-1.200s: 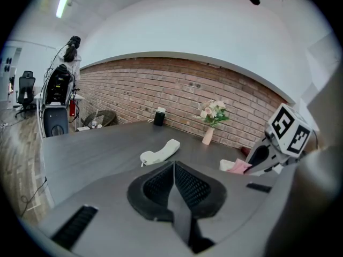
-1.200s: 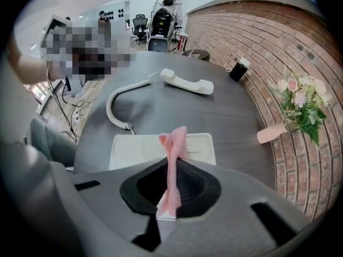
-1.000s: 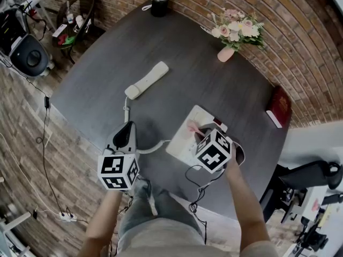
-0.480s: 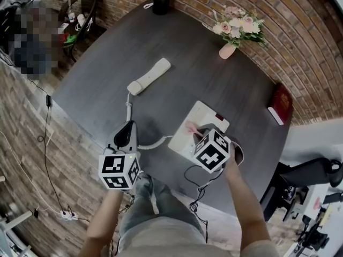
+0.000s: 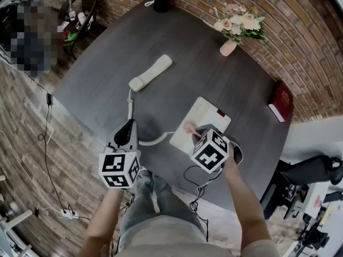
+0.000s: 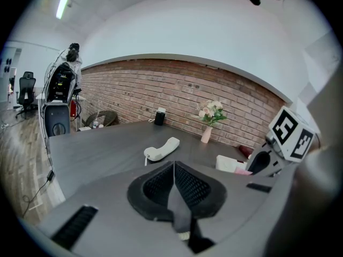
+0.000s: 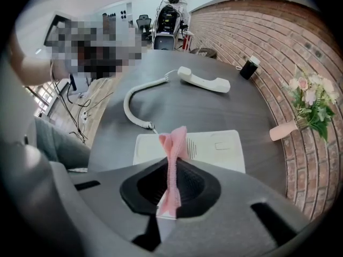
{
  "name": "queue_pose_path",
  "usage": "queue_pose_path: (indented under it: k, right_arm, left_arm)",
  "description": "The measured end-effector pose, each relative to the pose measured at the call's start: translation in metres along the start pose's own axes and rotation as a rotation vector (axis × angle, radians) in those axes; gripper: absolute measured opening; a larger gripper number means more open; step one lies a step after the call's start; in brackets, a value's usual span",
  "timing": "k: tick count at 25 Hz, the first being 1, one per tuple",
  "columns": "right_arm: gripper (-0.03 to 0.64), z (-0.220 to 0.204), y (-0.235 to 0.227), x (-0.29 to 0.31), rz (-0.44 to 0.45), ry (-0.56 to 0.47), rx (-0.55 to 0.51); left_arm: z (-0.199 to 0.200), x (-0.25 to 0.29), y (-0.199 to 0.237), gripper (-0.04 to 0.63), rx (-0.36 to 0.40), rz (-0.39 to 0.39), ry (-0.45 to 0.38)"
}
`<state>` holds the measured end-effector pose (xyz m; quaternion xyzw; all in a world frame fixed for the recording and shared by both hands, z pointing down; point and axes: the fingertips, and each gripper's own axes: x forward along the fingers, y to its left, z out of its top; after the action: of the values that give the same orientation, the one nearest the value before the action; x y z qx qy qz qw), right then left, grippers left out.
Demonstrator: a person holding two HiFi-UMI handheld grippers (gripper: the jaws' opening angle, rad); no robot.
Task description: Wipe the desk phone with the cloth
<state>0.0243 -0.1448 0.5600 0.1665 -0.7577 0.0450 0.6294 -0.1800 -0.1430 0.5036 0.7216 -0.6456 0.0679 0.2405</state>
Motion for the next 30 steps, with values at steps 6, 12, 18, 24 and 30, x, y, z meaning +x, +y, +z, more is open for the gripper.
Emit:
queue_pose_path:
  k: [6, 12, 18, 24, 30]
  right_arm:
    - [0.02, -0.001, 0.011, 0.002, 0.016, 0.006, 0.007]
    - [0.02, 0.001, 0.021, 0.004, 0.025, 0.003, 0.01]
    - [0.02, 0.0, 0.033, 0.006, 0.045, 0.006, 0.016]
    - [0.02, -0.001, 0.048, 0.007, 0.062, 0.006, 0.022]
    - [0.02, 0.0, 0.06, 0.008, 0.08, 0.005, 0.03]
  left_arm:
    - [-0.005, -0.005, 0.001, 0.009, 0.001, -0.003, 0.007]
    - [-0.01, -0.009, 0.003, 0.009, -0.001, -0.005, 0.012]
    - [-0.011, -0.011, 0.005, 0.009, -0.003, -0.01, 0.012]
    - [-0.014, -0.014, 0.007, 0.009, -0.005, -0.016, 0.012]
    - [-0.016, -0.014, 0.006, 0.009, -0.002, -0.03, 0.018]
